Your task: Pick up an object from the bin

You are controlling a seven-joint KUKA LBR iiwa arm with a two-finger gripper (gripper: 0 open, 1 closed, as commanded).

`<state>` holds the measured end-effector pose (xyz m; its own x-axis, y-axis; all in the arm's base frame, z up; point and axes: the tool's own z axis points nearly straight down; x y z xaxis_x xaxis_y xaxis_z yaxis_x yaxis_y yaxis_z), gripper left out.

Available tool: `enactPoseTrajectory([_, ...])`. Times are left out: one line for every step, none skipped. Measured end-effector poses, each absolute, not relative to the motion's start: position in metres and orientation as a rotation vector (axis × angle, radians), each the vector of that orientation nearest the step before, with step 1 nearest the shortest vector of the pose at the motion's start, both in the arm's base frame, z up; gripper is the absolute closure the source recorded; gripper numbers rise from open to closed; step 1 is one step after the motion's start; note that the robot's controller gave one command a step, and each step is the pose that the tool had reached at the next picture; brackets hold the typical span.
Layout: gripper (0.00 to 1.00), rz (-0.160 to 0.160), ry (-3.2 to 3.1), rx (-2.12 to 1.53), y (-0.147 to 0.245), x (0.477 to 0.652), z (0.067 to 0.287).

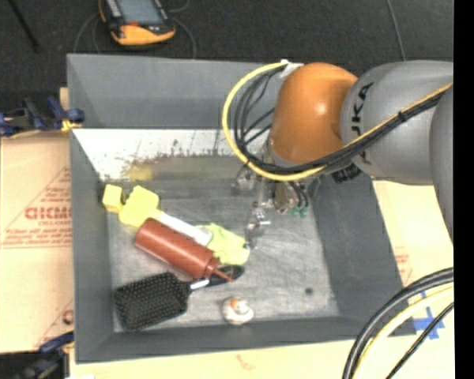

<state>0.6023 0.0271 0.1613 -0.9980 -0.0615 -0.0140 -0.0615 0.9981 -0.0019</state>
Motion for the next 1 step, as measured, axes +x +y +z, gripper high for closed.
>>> enactPoseTrajectory([0.0,-0.001,3.122,-0.312,0.0305,0.536,0.0969])
